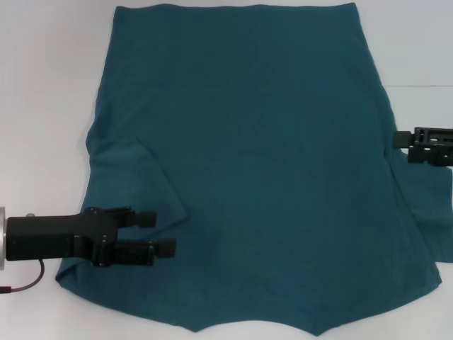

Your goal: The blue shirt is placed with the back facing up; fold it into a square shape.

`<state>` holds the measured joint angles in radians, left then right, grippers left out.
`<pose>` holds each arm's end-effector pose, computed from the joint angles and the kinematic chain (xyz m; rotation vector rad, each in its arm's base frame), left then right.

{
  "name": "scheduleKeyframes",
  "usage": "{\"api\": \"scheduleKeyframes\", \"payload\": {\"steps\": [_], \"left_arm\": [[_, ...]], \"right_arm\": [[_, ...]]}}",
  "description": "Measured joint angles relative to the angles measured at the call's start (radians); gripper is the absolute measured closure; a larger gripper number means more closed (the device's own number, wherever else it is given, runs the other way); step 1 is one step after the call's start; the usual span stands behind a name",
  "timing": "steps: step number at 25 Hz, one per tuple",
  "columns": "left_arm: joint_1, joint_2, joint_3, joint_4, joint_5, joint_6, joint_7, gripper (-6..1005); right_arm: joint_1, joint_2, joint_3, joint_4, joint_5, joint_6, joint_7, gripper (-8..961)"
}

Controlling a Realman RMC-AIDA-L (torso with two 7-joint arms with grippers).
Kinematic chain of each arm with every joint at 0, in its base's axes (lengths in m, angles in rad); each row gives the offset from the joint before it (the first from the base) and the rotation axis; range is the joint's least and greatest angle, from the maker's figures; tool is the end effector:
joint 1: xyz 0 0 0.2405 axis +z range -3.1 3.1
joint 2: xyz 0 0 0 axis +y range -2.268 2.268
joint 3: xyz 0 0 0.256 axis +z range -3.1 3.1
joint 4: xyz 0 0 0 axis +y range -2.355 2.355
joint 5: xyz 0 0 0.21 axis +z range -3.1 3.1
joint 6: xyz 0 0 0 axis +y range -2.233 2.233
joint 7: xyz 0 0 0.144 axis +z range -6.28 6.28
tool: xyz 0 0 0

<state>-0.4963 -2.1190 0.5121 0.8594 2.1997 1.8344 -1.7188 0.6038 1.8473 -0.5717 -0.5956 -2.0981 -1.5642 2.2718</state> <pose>-0.2641 0.2975 0.0266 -2.7804 -1.0288 -0.7199 0.2918 0.3667 0.0943 -2.2630 1.7134 0.7025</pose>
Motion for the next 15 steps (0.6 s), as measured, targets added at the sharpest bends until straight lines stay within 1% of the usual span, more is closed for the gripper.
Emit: {"api": "scheduleKeyframes", "payload": {"steps": [3,7,11,15], "left_arm": [[0.0,0.002,-0.003,-0.005,-0.005,-0.006,-0.018,152],[-0.007,-0.002,-0.009,-0.005,-0.008,-0.031,-0.079,51],[-0.011,-0.005,-0.009,-0.008,-0.009,-0.073,-0.164,51],[-0.013,-0.006,0.01,-0.026,-0.01,-0.086,-0.17,51]], "right_arm": [[-0.014,-0.011,-0.003,-0.001,-0.008,0.007,-0.005,82],[-0.042,-0.016,-0.002,-0.033,-0.029,0.013,-0.009,90],[-0.08,-0.024,-0.003,-0.083,-0.033,-0.015,0.008,99],[-0.117,-0.044,0.019,-0.101,-0.034,-0.058,0.037,107]]}}
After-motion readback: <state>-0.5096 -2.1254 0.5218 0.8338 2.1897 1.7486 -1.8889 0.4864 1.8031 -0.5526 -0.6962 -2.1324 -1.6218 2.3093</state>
